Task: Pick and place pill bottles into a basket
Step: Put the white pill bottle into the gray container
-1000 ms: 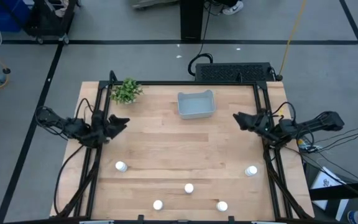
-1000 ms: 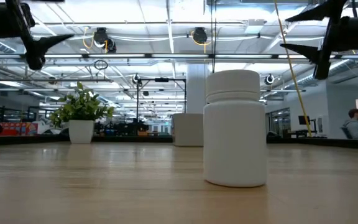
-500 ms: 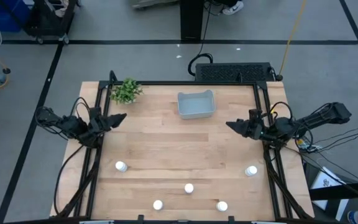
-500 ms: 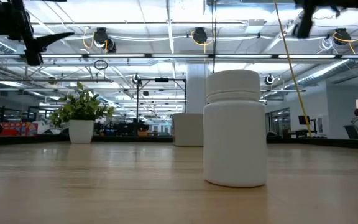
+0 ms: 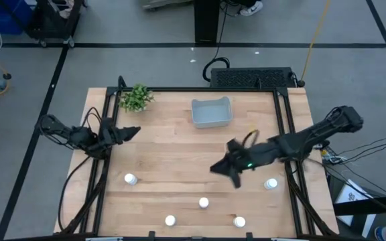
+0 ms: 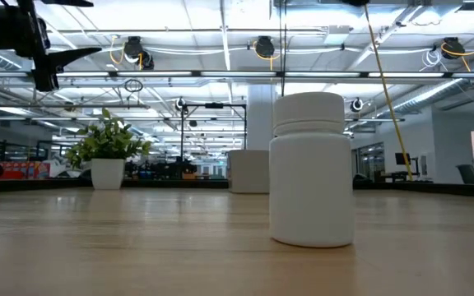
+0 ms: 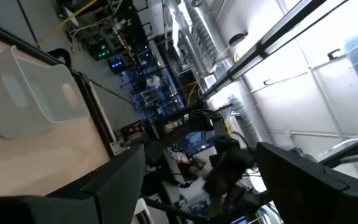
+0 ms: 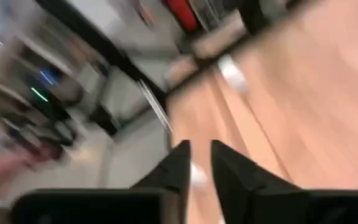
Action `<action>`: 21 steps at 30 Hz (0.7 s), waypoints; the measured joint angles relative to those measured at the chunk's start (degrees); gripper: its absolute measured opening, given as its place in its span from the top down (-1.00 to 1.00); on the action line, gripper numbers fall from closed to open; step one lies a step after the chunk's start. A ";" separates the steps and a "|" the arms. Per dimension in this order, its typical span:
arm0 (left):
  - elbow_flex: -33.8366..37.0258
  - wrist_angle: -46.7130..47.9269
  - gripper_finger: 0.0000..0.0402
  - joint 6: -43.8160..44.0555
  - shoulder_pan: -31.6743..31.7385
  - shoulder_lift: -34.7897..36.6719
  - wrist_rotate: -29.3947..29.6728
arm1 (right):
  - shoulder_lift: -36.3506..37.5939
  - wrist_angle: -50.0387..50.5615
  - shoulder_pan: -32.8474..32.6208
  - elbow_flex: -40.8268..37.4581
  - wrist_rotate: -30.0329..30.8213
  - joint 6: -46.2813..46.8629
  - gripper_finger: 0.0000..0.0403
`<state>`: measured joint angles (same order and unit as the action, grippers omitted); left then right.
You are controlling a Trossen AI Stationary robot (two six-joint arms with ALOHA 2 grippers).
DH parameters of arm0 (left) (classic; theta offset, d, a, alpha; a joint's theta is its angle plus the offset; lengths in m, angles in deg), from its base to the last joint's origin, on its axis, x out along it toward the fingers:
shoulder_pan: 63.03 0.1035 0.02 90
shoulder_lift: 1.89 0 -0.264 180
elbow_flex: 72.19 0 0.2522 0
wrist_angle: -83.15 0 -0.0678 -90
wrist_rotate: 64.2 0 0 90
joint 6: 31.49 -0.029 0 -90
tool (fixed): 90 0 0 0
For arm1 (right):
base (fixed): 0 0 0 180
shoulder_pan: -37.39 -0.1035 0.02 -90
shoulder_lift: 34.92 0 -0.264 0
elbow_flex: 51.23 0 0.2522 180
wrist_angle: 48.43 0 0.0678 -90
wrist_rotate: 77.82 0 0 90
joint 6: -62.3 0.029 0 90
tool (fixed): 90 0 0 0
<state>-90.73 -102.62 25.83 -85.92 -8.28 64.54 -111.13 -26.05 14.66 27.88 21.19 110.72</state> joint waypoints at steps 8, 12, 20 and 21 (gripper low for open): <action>0.00 0.11 -0.54 0.93 0.00 -1.25 -2.44 | -14.01 3.75 0.09 9.83 -12.06 -1.26 -0.15; 0.00 0.55 -0.54 0.99 0.00 -1.26 -2.91 | -19.62 5.35 -0.78 15.71 -14.62 -5.72 -0.38; 0.00 0.33 -0.55 2.90 0.00 -1.91 -4.31 | -23.01 -4.36 -0.21 15.29 -27.19 3.76 -0.44; 0.00 0.48 -0.54 3.35 0.00 -1.91 -4.36 | -23.05 -5.91 -0.21 14.74 -27.18 5.74 -0.44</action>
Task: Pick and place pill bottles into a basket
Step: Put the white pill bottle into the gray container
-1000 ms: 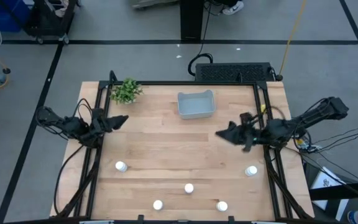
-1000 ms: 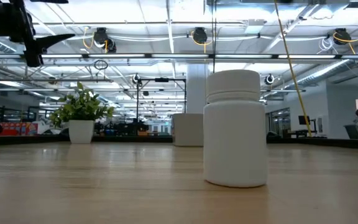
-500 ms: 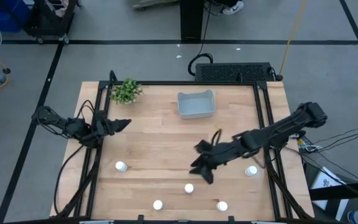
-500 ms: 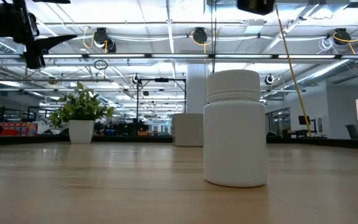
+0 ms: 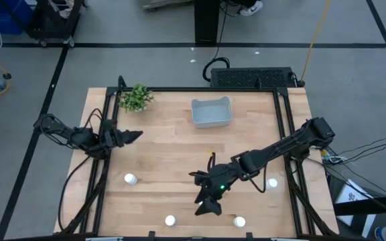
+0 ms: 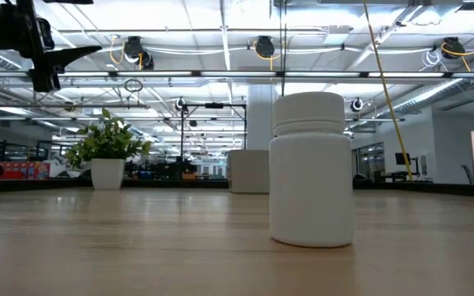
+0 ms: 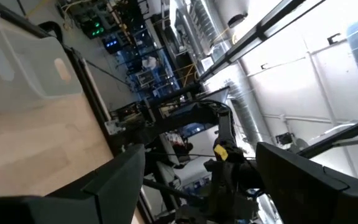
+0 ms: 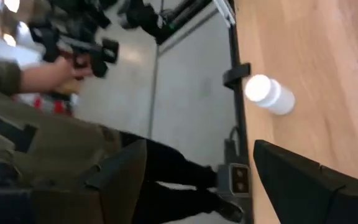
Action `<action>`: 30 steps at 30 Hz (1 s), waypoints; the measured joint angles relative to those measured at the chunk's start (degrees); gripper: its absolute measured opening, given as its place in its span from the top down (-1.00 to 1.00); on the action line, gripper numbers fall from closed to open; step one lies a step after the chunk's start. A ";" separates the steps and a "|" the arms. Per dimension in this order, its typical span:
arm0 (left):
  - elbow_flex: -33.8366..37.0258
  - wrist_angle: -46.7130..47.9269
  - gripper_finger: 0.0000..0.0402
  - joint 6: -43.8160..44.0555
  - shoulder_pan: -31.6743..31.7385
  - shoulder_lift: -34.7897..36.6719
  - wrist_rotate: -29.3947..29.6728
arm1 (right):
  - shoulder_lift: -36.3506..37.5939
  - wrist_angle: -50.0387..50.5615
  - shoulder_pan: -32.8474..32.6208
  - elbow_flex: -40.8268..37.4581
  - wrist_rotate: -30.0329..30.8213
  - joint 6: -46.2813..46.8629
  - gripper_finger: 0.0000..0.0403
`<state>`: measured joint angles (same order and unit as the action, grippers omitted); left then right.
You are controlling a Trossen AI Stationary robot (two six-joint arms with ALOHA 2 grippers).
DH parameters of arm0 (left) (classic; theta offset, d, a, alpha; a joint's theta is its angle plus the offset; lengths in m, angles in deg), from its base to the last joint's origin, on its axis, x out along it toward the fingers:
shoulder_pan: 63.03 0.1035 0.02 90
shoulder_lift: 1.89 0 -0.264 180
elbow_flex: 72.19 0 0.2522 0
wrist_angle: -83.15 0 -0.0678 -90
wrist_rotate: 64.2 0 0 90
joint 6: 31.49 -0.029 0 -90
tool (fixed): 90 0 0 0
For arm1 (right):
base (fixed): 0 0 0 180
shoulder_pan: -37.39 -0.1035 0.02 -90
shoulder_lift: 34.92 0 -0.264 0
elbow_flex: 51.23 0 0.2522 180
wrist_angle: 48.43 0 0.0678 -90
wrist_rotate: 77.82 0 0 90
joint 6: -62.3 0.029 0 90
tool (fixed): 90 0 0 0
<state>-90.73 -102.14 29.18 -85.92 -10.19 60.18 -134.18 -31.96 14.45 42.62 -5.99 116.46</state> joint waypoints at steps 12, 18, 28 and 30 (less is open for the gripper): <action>0.00 -0.54 -0.54 1.33 0.00 -0.04 -1.48 | -0.09 -8.28 -2.89 -3.10 21.09 4.27 -0.41; 0.00 0.11 -0.54 0.96 0.00 -0.45 -5.97 | -0.26 4.54 -3.98 1.35 25.70 6.51 -0.30; 0.00 -0.44 -0.54 2.12 -0.02 -0.46 -12.05 | -0.85 30.78 -4.26 7.81 26.33 5.85 -0.26; 0.00 0.06 -0.54 1.66 -0.02 -0.46 -12.08 | -2.14 33.19 -4.50 7.73 24.07 5.15 -0.28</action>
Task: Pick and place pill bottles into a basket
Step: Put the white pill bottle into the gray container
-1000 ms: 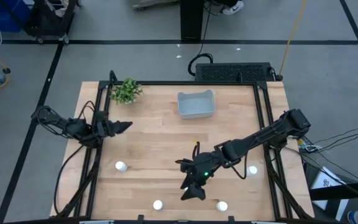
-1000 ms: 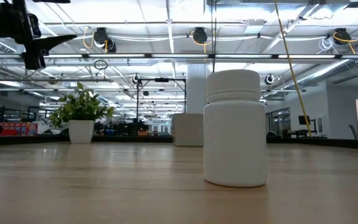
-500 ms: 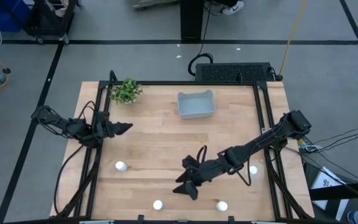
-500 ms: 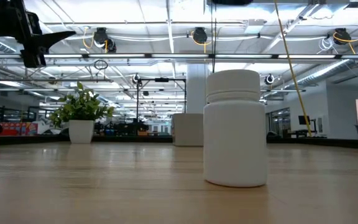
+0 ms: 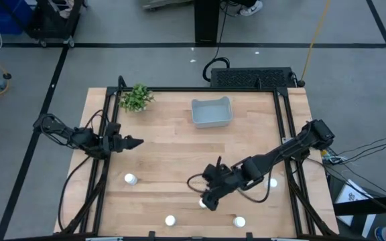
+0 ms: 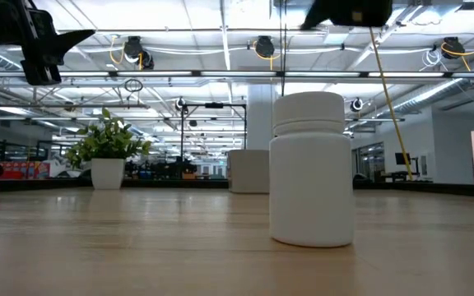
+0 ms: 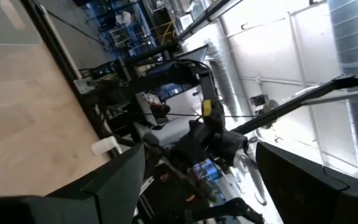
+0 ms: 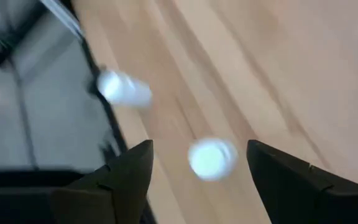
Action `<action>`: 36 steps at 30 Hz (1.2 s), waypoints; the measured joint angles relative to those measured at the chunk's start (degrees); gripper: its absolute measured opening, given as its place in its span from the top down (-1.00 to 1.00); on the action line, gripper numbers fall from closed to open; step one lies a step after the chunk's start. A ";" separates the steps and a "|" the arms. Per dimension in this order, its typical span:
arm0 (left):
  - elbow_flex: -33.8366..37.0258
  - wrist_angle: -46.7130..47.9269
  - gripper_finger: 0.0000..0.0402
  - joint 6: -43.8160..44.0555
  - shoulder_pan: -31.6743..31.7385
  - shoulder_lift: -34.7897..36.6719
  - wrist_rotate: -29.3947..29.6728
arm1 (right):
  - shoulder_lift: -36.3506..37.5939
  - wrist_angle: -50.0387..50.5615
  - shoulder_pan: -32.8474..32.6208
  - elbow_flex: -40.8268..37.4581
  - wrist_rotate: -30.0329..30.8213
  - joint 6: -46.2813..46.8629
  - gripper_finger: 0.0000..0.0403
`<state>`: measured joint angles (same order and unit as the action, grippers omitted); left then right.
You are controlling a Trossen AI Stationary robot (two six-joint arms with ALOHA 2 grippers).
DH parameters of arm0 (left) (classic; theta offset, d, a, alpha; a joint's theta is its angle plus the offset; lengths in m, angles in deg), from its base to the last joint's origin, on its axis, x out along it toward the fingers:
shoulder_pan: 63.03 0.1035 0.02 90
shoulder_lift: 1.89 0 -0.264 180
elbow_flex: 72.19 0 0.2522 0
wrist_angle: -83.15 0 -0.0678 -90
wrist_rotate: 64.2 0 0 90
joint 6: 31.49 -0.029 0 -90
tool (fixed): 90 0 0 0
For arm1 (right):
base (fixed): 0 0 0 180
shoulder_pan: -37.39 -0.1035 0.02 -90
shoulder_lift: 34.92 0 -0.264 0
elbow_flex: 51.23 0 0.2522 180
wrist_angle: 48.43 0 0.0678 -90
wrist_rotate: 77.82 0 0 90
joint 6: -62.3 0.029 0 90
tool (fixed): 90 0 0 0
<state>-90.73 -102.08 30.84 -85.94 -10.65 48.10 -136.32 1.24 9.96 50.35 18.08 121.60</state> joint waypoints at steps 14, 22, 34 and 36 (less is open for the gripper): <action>0.00 1.75 -0.54 -0.64 -0.07 -0.28 -0.42 | -9.63 7.10 -1.52 7.36 -4.36 -6.25 -0.29; 0.00 2.92 -0.55 -0.29 -0.04 -0.31 -2.35 | -11.06 5.50 -2.06 7.36 -2.93 -9.23 -0.29; 0.00 2.92 -0.54 -0.84 -0.04 -0.31 -3.23 | -12.88 5.45 -1.45 7.36 -4.30 -10.65 -0.30; 0.00 2.93 -0.54 -0.71 -0.04 -0.31 -3.40 | -13.25 5.29 -1.48 7.31 -3.66 -10.81 -0.30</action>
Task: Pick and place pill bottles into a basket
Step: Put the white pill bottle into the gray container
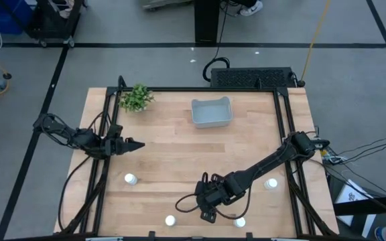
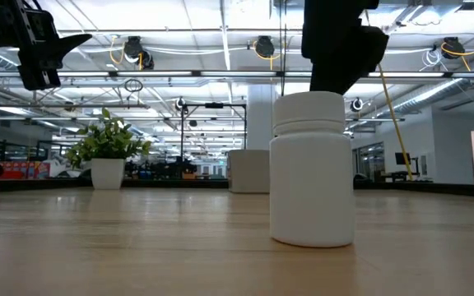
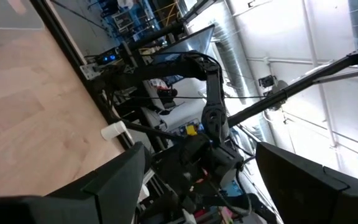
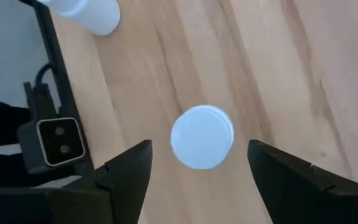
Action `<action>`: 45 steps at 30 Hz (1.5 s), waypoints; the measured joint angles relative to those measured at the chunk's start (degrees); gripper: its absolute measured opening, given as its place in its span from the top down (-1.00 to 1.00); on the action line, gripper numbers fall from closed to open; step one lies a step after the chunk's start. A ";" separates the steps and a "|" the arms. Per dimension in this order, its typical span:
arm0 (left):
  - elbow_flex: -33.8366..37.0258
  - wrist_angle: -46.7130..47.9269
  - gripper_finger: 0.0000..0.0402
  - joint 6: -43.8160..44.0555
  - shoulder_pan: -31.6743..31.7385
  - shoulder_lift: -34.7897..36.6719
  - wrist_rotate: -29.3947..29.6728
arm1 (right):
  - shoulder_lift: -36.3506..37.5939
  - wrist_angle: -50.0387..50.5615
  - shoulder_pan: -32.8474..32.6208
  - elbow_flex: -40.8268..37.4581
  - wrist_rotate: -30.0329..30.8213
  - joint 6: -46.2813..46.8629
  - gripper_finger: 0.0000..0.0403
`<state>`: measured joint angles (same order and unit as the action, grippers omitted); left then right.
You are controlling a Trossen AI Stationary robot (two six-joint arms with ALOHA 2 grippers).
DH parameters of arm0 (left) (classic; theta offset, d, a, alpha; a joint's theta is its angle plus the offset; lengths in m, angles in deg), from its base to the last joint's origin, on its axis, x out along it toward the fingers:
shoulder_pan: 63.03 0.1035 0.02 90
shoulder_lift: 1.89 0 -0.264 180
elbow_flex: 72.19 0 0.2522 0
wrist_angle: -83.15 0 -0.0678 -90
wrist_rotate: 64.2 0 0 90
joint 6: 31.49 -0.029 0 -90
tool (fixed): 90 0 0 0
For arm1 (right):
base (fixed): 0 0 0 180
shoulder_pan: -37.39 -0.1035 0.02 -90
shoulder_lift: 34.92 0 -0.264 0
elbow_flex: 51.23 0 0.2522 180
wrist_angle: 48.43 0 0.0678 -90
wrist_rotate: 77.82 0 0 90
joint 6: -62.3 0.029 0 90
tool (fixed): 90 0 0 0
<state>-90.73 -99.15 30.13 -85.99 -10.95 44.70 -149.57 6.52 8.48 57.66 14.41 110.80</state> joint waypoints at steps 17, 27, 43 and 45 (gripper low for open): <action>-0.02 -0.30 -0.54 0.03 0.00 -0.33 -0.88 | -1.77 -3.37 -0.04 -0.07 -0.81 -0.59 -0.30; -0.02 -0.33 -0.54 0.01 0.00 -0.33 -0.86 | -1.77 -4.42 -0.06 -2.12 0.63 0.50 -0.30; -0.02 -0.02 -0.54 -0.02 0.00 -0.33 -0.82 | -3.34 -9.69 -0.06 -2.10 0.55 -0.16 -0.27; -0.02 0.01 -0.54 -0.10 0.00 -0.33 -0.83 | -3.35 -9.70 -0.06 -2.10 0.58 -0.16 -0.23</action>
<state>-90.75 -99.14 30.03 -85.99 -11.28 43.88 -152.92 -3.18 8.42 55.57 14.99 110.64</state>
